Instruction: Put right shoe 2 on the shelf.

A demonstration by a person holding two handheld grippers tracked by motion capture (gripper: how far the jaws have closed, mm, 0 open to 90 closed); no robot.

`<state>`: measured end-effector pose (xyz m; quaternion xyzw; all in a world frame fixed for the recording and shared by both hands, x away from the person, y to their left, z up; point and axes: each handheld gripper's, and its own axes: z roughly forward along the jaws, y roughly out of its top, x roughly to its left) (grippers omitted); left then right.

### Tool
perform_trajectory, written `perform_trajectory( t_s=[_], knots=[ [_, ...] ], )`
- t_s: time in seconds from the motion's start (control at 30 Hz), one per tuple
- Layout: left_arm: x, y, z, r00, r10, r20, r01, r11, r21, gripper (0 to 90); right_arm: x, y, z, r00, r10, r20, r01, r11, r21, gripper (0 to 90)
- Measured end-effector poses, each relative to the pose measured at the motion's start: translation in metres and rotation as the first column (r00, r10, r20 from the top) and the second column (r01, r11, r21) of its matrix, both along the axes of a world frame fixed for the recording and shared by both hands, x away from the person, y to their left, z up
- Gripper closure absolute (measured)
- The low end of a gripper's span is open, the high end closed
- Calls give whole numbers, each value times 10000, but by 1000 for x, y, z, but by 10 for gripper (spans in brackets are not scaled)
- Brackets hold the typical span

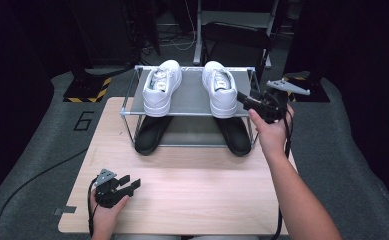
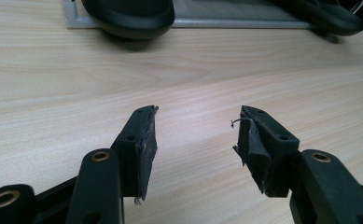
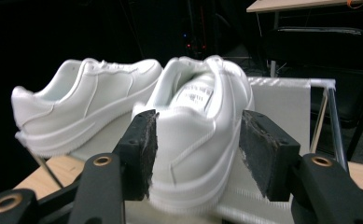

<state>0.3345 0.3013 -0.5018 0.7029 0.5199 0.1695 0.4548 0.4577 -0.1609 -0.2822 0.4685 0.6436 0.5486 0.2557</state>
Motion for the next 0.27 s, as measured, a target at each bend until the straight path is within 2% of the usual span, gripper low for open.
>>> perform_trajectory(
  t_s=[0.1,0.13,0.27],
  knots=[
    [0,0,0,10000,14,4,-14,10000,56,466,-16,-3,-10,10000,-55,74,56,9999,-141,450],
    [0,0,0,10000,32,-64,-32,10000,-17,466,-25,-4,-16,9999,-99,70,101,9995,-310,447],
    [0,0,0,10000,68,-51,-68,10000,-22,464,-48,-6,-39,10000,-66,-50,64,9992,-388,440]
  ],
)
